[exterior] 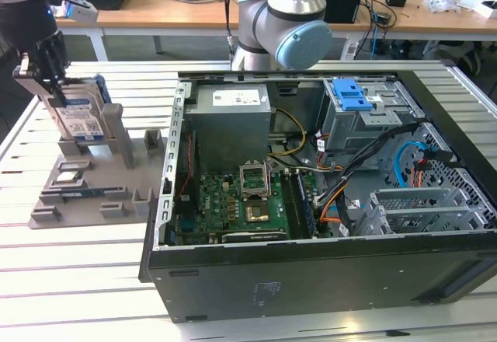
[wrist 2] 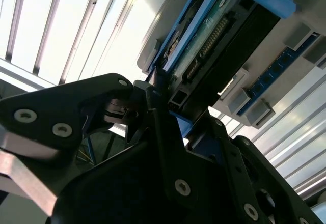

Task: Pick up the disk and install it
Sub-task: 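Pick up the disk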

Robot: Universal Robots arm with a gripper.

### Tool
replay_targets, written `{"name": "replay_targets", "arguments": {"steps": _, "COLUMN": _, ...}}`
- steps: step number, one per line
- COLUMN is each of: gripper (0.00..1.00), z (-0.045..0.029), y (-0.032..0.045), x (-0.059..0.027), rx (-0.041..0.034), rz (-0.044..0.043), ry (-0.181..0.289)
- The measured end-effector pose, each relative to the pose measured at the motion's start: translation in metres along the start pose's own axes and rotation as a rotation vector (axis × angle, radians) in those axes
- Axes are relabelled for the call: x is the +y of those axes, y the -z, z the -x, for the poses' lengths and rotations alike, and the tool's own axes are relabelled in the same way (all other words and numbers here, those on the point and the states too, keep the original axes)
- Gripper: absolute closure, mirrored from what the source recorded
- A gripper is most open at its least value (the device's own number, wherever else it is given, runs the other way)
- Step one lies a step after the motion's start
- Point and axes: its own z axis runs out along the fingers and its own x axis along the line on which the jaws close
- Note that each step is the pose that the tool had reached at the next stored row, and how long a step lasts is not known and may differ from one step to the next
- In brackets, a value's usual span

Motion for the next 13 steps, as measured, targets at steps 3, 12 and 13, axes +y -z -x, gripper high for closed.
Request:
{"name": "replay_targets", "arguments": {"steps": 3, "gripper": 0.63, "z": 0.0, "y": 0.0022, "x": 0.0001, "rx": 0.0001, "rz": -0.0002, "ry": 0.0}}
{"name": "replay_targets", "arguments": {"steps": 12, "gripper": 0.63, "z": 0.0002, "y": 0.0083, "x": 0.0003, "rx": 0.0001, "rz": -0.0001, "ry": 0.0}}
{"name": "replay_targets", "arguments": {"steps": 13, "gripper": 0.63, "z": 0.0002, "y": 0.009, "x": 0.0004, "rx": 0.0001, "rz": -0.0002, "ry": 0.0}}
